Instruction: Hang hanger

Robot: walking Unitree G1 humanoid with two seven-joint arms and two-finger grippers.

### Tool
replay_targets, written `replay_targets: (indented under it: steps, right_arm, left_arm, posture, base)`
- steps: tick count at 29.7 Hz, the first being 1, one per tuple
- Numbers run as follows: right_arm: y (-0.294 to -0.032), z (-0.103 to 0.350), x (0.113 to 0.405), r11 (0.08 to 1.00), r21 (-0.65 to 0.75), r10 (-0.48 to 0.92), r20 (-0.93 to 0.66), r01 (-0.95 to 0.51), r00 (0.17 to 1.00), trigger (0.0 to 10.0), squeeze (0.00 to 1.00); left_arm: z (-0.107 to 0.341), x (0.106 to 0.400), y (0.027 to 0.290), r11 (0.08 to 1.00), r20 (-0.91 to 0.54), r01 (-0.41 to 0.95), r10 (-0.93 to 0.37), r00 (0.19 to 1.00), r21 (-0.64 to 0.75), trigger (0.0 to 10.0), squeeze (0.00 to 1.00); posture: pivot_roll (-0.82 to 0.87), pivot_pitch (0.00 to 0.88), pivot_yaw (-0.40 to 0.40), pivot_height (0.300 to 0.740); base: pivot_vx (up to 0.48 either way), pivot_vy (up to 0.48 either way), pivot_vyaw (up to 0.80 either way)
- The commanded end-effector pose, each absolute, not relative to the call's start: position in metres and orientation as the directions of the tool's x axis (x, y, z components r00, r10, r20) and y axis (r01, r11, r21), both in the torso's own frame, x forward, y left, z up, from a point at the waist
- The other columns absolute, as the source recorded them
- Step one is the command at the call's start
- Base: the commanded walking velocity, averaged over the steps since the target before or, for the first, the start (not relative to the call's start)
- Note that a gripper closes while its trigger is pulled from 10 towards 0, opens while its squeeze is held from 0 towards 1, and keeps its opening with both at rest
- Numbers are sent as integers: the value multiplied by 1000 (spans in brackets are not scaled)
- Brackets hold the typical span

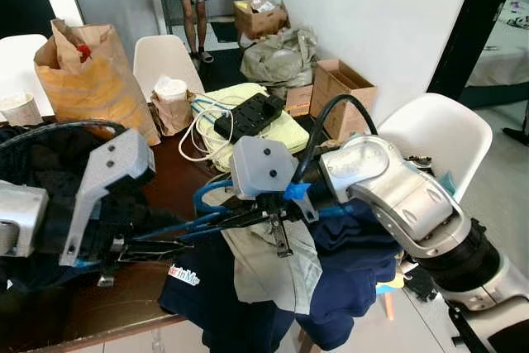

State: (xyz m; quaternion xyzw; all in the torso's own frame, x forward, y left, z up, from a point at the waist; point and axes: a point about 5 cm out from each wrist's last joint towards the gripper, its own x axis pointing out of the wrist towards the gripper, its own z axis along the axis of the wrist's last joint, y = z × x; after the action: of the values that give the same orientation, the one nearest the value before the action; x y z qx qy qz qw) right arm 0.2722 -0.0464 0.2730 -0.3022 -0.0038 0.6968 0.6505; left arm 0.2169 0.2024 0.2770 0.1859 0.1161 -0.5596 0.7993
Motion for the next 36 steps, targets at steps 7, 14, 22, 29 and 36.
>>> replay_targets:
  steps: [7, 14, 22, 29, 36]
  right_arm:
    - [-77, 268, 310, 99, -415, 878, -391, -905, 275, 0, 0]
    - [-98, 272, 335, 341, -382, 833, -300, -859, 464, 0, 0]
    - [-108, 289, 368, 712, -116, 697, -6, -693, 717, 0, 0]
    - [-95, 310, 365, 678, 83, 704, 210, -730, 678, 10000, 0]
    - [-81, 304, 370, 694, 249, 636, 230, -676, 737, 10000, 0]
  left_arm:
    - [313, 212, 262, 587, -192, 777, -755, 627, 226, 10000, 1000]
    - [315, 198, 302, 753, -97, 628, -622, 777, 196, 10000, 1000]
    - [317, 210, 346, 980, 202, 1, -42, 978, 200, 10000, 0]
    - [292, 218, 339, 971, 260, -220, 190, 947, 91, 10000, 0]
    - [269, 245, 293, 988, 251, -145, 128, 959, 50, 10000, 0]
  posture:
    - [53, 0, 5, 740]
    - [58, 0, 2, 740]
    - [74, 0, -4, 740]
    - [70, 0, -6, 740]
    - [53, 0, -18, 740]
  base:
    - [0, 0, 0]
    - [0, 0, 0]
    - [0, 0, 0]
    - [0, 0, 0]
    - [0, 0, 0]
